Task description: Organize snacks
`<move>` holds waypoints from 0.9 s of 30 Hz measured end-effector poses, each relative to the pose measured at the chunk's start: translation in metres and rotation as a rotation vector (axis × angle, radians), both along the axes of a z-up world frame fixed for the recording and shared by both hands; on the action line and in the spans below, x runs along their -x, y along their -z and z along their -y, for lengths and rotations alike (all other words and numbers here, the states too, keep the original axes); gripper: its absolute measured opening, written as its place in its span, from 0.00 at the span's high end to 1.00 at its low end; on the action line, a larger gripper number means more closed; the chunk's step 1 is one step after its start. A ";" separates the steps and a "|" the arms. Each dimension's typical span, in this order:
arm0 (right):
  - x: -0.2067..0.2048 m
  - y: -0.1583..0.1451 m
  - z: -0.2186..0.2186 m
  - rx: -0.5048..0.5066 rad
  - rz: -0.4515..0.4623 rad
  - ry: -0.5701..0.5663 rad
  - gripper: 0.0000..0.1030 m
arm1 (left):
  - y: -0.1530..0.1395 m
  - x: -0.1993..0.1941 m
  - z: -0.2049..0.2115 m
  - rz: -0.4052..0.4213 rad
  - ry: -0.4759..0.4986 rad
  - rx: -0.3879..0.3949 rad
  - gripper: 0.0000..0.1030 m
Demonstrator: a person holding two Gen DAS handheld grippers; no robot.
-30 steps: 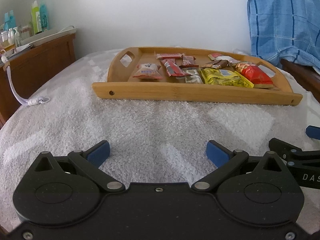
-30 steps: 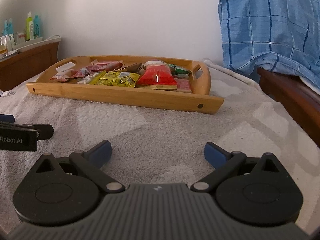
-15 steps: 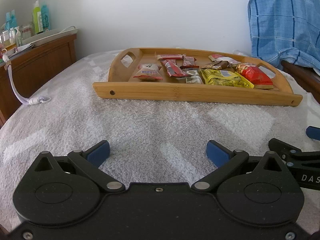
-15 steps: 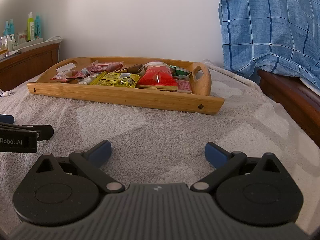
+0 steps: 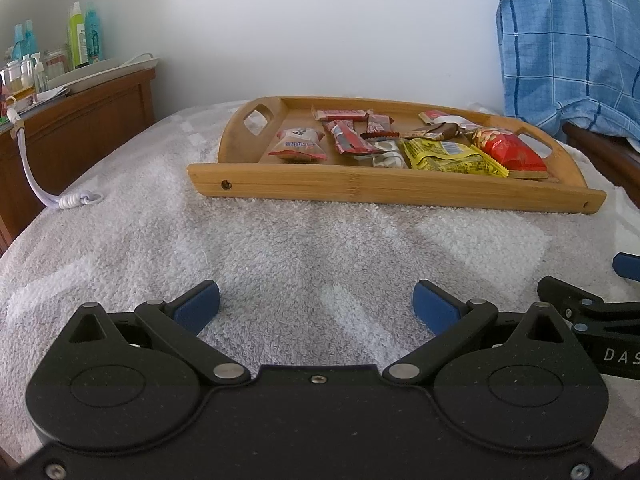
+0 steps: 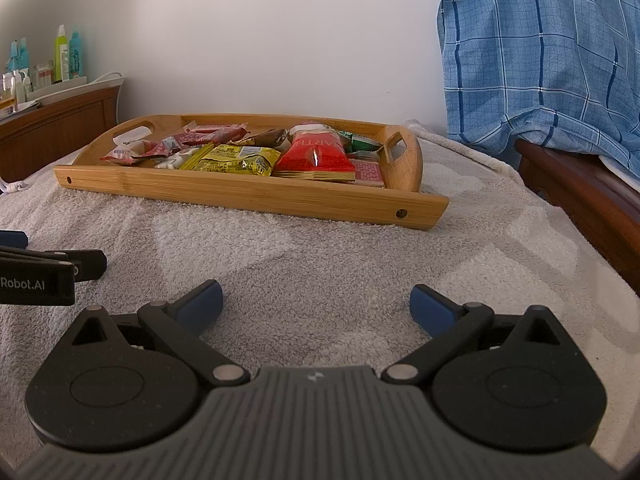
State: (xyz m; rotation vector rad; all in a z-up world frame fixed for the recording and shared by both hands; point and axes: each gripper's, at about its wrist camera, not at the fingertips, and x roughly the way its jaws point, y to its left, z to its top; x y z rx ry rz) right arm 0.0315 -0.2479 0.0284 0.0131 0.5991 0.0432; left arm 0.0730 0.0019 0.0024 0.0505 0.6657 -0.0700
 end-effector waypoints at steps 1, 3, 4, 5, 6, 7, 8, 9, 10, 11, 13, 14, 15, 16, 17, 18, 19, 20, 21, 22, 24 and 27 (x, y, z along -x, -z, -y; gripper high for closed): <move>0.000 0.000 0.000 0.000 0.000 0.000 0.00 | 0.000 0.000 0.000 0.000 -0.001 0.001 0.00; 0.000 0.000 0.000 0.000 0.000 0.000 0.00 | 0.000 0.000 0.000 0.001 -0.001 0.000 0.00; 0.000 0.000 0.000 0.000 0.000 0.000 0.00 | 0.000 0.000 0.000 0.002 0.000 0.000 0.00; 0.000 0.000 0.000 0.000 0.000 0.000 0.00 | 0.000 0.000 0.000 0.002 0.000 0.001 0.00; 0.000 0.000 0.000 0.000 0.000 0.000 0.00 | 0.000 0.000 0.000 0.002 -0.001 0.001 0.00; 0.000 0.000 0.000 0.000 0.000 0.000 0.00 | 0.000 0.001 0.000 0.003 0.000 0.000 0.00; 0.000 0.000 0.000 0.000 0.000 0.000 0.00 | 0.001 0.000 0.000 0.004 0.000 -0.001 0.00; 0.000 0.000 0.000 0.000 0.000 0.000 0.00 | 0.000 0.001 0.000 0.003 0.000 0.000 0.00; 0.000 0.000 0.000 0.000 0.000 0.000 0.00 | 0.000 0.001 0.000 0.003 0.000 0.000 0.00; 0.000 0.000 0.000 0.000 0.001 0.000 0.00 | 0.000 0.000 0.000 0.002 0.000 0.000 0.00; 0.000 0.000 0.000 0.000 0.001 0.000 0.00 | 0.000 0.001 0.000 0.002 0.001 0.001 0.00; 0.000 0.000 0.000 0.000 0.001 0.000 0.00 | 0.000 0.001 0.000 0.002 0.001 0.001 0.00; 0.000 0.000 0.000 0.000 0.001 0.000 0.00 | 0.000 0.001 0.000 0.003 0.000 0.000 0.00; 0.000 0.000 0.000 0.000 0.001 0.000 0.00 | 0.000 0.001 0.000 0.003 0.001 0.000 0.00; 0.000 0.000 0.000 0.000 0.001 0.000 0.00 | 0.000 0.001 0.000 0.003 0.001 0.000 0.00; 0.000 0.000 0.000 0.000 0.001 0.000 0.00 | 0.000 0.001 0.000 0.002 0.001 0.000 0.00; 0.000 0.000 0.000 0.000 0.001 0.000 0.00 | 0.000 0.001 0.000 0.002 0.001 0.000 0.00; 0.000 0.000 0.000 0.000 0.001 0.000 0.00 | 0.000 0.001 0.000 0.001 0.001 0.001 0.00; 0.000 0.000 0.000 0.000 0.001 0.000 0.00 | 0.000 0.001 0.000 0.001 0.002 0.000 0.00; 0.000 0.000 0.000 0.000 0.001 0.000 0.00 | 0.000 0.001 0.000 0.001 0.003 0.000 0.00; 0.000 0.000 0.000 0.000 0.001 0.000 0.00 | 0.000 0.001 0.000 0.001 0.005 -0.001 0.00; 0.001 0.000 0.000 0.000 0.001 0.000 0.00 | 0.000 0.001 -0.001 0.001 0.006 -0.001 0.00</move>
